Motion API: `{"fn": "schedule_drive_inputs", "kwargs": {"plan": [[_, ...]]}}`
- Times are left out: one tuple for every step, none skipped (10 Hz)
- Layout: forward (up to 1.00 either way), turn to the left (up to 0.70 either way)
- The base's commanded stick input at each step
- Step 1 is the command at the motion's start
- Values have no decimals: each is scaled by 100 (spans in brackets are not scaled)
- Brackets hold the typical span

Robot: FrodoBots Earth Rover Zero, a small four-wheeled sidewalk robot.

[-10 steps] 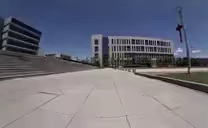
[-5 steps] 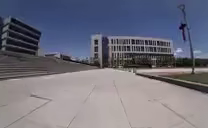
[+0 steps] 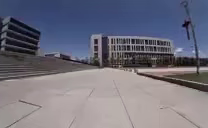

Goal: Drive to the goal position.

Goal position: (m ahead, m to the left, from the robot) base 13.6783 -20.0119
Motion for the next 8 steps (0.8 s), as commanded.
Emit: {"fn": "schedule_drive_inputs", "kwargs": {"plan": [[70,0],[70,0],[70,0],[70,0],[70,0],[70,0],[70,0],[70,0]]}}
